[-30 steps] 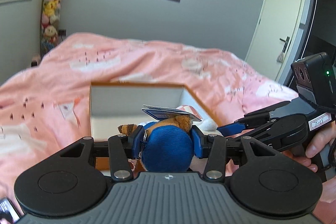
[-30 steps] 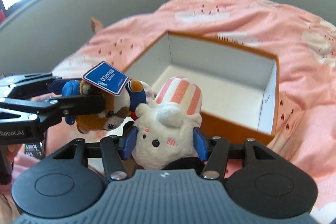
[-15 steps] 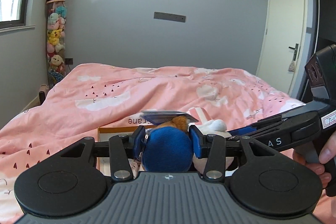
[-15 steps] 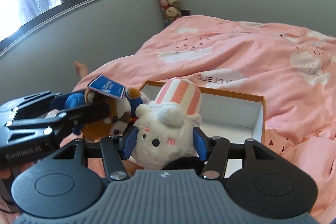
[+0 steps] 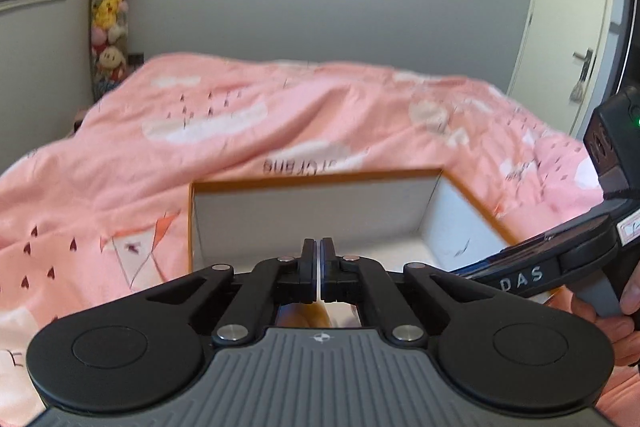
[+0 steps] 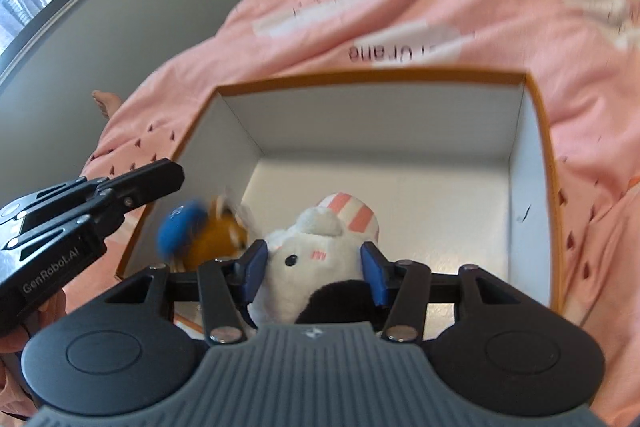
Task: Organize objects
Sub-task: 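Lift both plushes and carry them over the orange box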
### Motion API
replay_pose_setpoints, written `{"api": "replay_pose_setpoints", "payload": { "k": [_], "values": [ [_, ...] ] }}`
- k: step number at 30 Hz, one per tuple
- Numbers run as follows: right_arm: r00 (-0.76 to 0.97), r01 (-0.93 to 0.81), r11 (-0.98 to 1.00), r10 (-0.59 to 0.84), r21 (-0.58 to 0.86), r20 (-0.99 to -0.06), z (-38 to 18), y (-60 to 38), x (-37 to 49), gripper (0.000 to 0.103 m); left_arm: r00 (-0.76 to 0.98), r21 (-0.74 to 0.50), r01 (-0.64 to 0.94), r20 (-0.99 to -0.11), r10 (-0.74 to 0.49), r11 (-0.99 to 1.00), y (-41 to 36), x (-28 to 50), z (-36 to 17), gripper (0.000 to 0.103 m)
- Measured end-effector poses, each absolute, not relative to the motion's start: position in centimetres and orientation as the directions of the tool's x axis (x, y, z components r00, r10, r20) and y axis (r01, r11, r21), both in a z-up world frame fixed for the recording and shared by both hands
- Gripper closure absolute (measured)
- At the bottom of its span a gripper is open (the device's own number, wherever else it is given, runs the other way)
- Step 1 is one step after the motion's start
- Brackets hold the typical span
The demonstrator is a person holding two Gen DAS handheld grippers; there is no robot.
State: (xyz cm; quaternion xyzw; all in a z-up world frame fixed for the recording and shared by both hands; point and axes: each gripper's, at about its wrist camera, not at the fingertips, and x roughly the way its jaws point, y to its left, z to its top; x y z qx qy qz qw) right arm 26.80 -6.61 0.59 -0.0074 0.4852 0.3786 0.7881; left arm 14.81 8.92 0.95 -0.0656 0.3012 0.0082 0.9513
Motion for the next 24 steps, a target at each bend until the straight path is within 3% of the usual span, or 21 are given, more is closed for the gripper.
{"api": "replay_pose_setpoints", "payload": {
  "k": [8, 12, 14, 18, 24],
  "values": [
    [0.186, -0.618, 0.709, 0.551, 0.339, -0.813, -1.6, -5.4, 27.3, 0.050, 0.723, -0.154, -0.058, -0.688, -0.065, 0.986, 10.3, 15.3, -0.8, 0.098],
    [0.204, -0.655, 0.712, 0.488, 0.252, -0.848, -2.7, -4.8, 27.5, 0.049, 0.689, -0.072, 0.002, -0.723, -0.054, 0.997, 9.8, 16.0, -0.9, 0.084],
    [0.194, -0.654, 0.710, 0.492, 0.262, -0.849, -2.9, -4.8, 28.1, 0.049, 0.673, -0.027, 0.025, -0.739, -0.037, 0.999, 9.5, 16.8, -1.0, 0.083],
    [0.195, -0.655, 0.707, 0.498, 0.266, -0.845, -2.9, -4.4, 29.0, 0.049, 0.640, 0.022, 0.087, -0.767, -0.039, 0.996, 9.3, 19.0, -1.2, 0.070],
    [0.184, -0.675, 0.685, 0.515, 0.274, -0.837, -3.1, -3.9, 29.8, 0.047, 0.553, 0.129, 0.229, -0.833, -0.020, 0.965, 8.0, 22.6, -2.5, 0.066]
  ]
}}
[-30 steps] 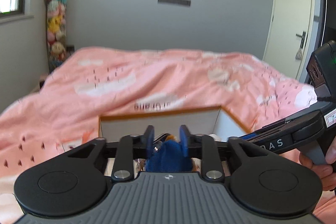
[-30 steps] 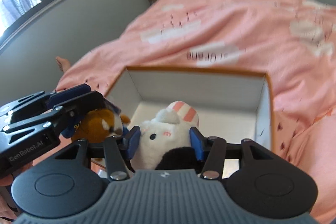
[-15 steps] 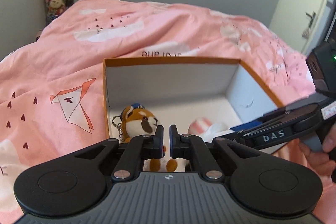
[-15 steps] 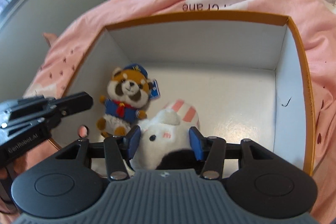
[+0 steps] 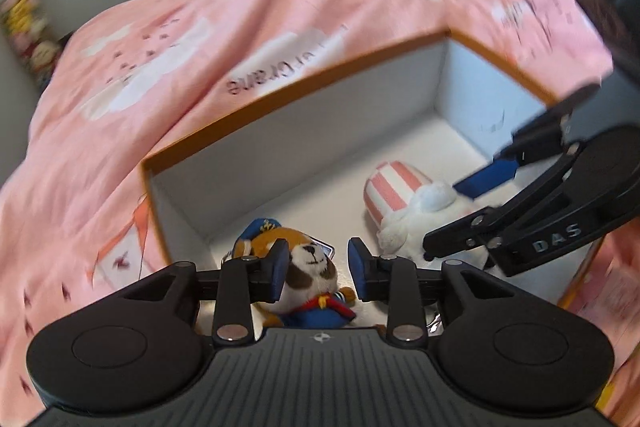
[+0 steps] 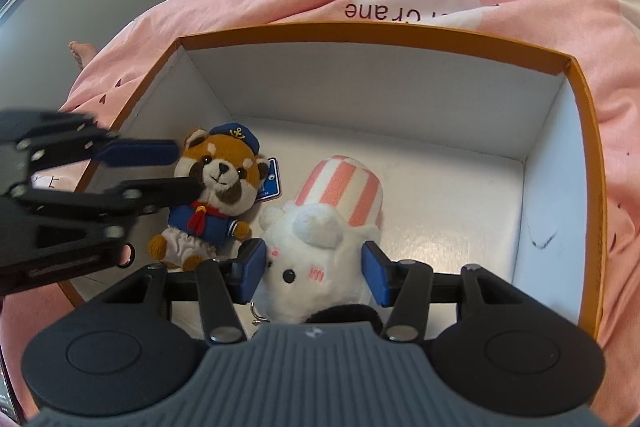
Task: Organize objects
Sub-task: 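Lift both plushes and carry them over the orange box, then lower both plushes into the box and open both grippers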
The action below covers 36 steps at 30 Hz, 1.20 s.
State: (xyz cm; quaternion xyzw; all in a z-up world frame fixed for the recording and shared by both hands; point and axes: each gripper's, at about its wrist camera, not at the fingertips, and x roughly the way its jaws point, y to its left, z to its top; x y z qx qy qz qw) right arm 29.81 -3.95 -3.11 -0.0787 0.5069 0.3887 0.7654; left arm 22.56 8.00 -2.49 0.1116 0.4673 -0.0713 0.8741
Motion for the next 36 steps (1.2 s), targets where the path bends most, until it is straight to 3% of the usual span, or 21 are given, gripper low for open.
{"api": "replay_pose_setpoints", "payload": {
  "k": [6, 12, 16, 26, 30, 36],
  "values": [
    [0.164, -0.736, 0.629, 0.523, 0.249, -0.837, -3.1, -3.8, 29.6, 0.048, 0.476, 0.209, 0.343, -0.879, 0.022, 0.916, 6.7, 24.0, -4.2, 0.066],
    [0.129, -0.838, 0.514, 0.514, 0.184, -0.848, -2.7, -3.1, 28.8, 0.049, 0.441, 0.131, 0.353, -0.896, -0.041, 0.926, 7.0, 23.1, -4.4, 0.069],
    [0.047, -0.854, 0.462, 0.525, 0.238, -0.850, -2.7, -2.6, 28.8, 0.050, 0.402, 0.039, 0.327, -0.910, -0.102, 0.944, 7.9, 22.4, -3.9, 0.070],
    [-0.138, -0.735, 0.494, 0.562, 0.465, -0.816, -3.3, -2.1, 30.3, 0.062, 0.352, -0.117, 0.241, -0.914, -0.200, 0.963, 9.7, 20.8, -4.1, 0.085],
    [-0.109, -0.695, 0.548, 0.561, 0.466, -0.821, -4.1, -1.8, 30.4, 0.063, 0.369, -0.102, 0.224, -0.911, -0.181, 0.969, 9.6, 20.9, -5.0, 0.090],
    [-0.038, -0.653, 0.603, 0.578, 0.458, -0.815, -4.5, -1.9, 29.7, 0.060, 0.418, -0.069, 0.209, -0.895, -0.154, 0.975, 9.6, 20.1, -4.5, 0.087]
  ]
}}
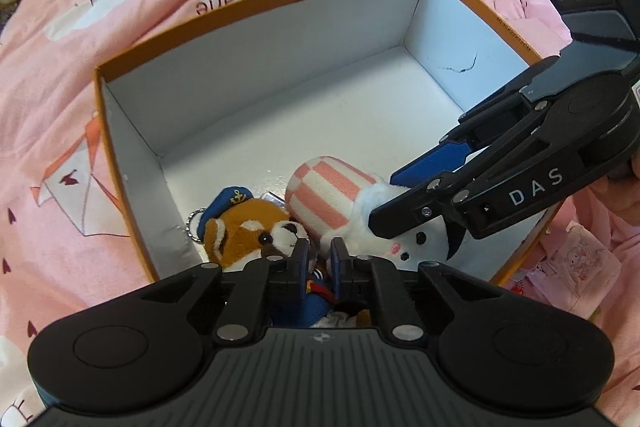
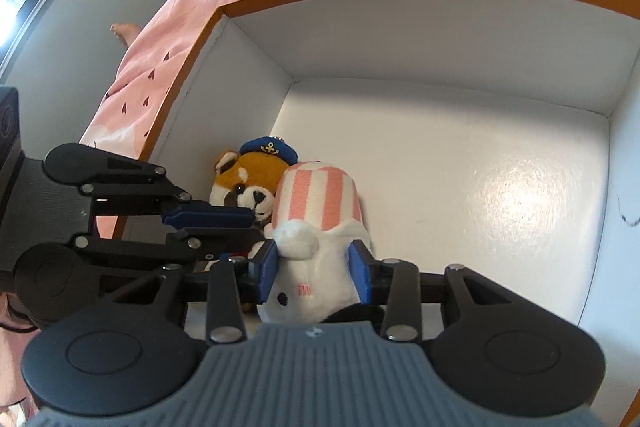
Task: Organize objects
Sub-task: 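Lower both plushes into the box and open both grippers, then grasp the pink wallet with the left gripper while the right grasps the pink backpack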
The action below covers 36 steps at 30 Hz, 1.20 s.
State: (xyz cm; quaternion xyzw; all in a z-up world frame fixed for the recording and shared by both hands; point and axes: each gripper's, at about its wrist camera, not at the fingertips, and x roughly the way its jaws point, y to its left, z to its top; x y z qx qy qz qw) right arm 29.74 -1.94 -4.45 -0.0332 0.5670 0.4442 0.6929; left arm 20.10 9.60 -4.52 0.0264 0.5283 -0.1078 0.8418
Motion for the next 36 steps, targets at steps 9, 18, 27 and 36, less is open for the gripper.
{"api": "replay_pose_setpoints", "payload": {
  "k": [9, 18, 27, 36],
  "values": [
    [0.119, -0.688, 0.640, 0.564, 0.341, -0.817, -2.6, -3.7, 27.9, 0.046, 0.578, 0.024, 0.147, -0.813, -0.066, 0.989, 8.5, 16.0, -1.4, 0.068],
    [0.349, -0.690, 0.695, 0.564, 0.202, -0.748, 2.4, -9.5, 22.9, 0.045, 0.701, -0.101, 0.154, -0.690, -0.181, 0.983, 4.8, 11.0, 2.7, 0.066],
    [0.448, -0.566, 0.800, 0.503, 0.201, -0.739, 2.0, -17.4, 17.5, 0.045, 0.626, -0.164, 0.253, -0.723, -0.290, 0.954, -0.3, 8.9, -0.4, 0.066],
    [0.388, -0.419, 0.882, 0.389, 0.216, -0.835, -3.4, -21.1, 16.1, 0.046, 0.548, -0.075, 0.369, -0.788, -0.282, 0.926, -4.3, 9.5, -4.4, 0.066]
  ]
}}
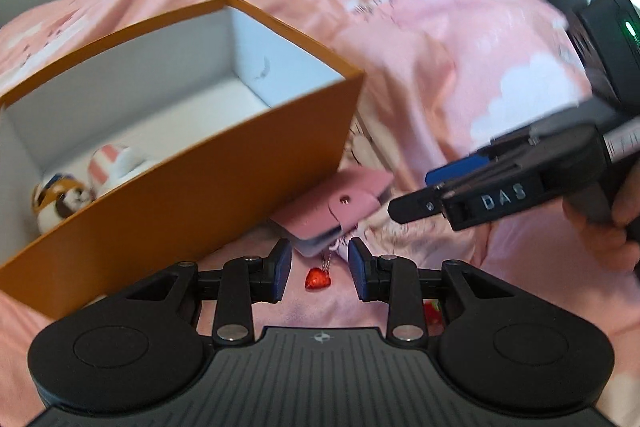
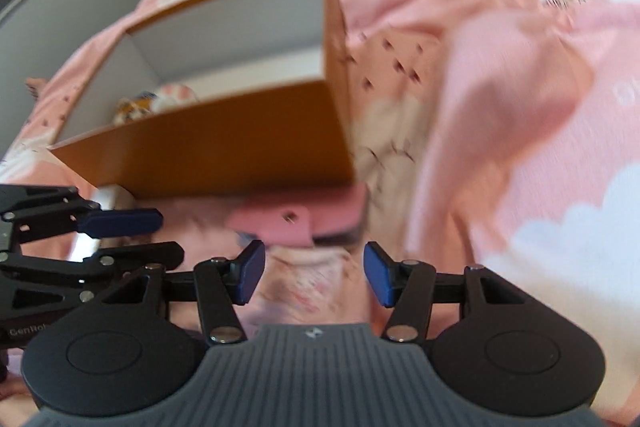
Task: Organize objects
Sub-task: 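Grasp the pink wallet with the left gripper while the right grasps the pink backpack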
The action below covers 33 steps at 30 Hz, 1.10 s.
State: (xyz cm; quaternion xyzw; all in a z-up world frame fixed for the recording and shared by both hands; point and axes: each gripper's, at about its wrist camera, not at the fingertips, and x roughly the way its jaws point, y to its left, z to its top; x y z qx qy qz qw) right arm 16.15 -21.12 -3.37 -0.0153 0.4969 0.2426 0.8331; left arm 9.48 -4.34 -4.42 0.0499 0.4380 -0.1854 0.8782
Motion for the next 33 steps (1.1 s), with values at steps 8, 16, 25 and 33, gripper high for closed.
{"api": "replay_pose_setpoints", "payload": {
  "k": [8, 16, 25, 33],
  "values": [
    [0.303, -0.364, 0.892, 0.386, 0.268, -0.872, -6.8, -22.0, 17.6, 0.049, 0.547, 0.166, 0.529, -0.817, -0.185, 0.832, -7.3, 10.1, -6.7, 0.055],
    [0.272, -0.340, 0.882, 0.426, 0.327, -0.863, -7.8, -22.4, 18.1, 0.056, 0.587, 0.395, 0.654, -0.803, -0.103, 0.646, -10.4, 10.1, -9.1, 0.054],
    [0.269, -0.341, 0.880, 0.428, 0.330, -0.863, -8.2, -22.4, 18.1, 0.057, 0.654, 0.579, 0.686, -0.756, -0.023, 0.442, -12.8, 10.3, -12.4, 0.058],
    [0.281, -0.357, 0.877, 0.429, 0.322, -0.858, -7.5, -22.2, 18.0, 0.072, 0.627, 0.505, 0.674, -0.777, -0.056, 0.540, -12.7, 10.5, -10.6, 0.076]
  ]
}}
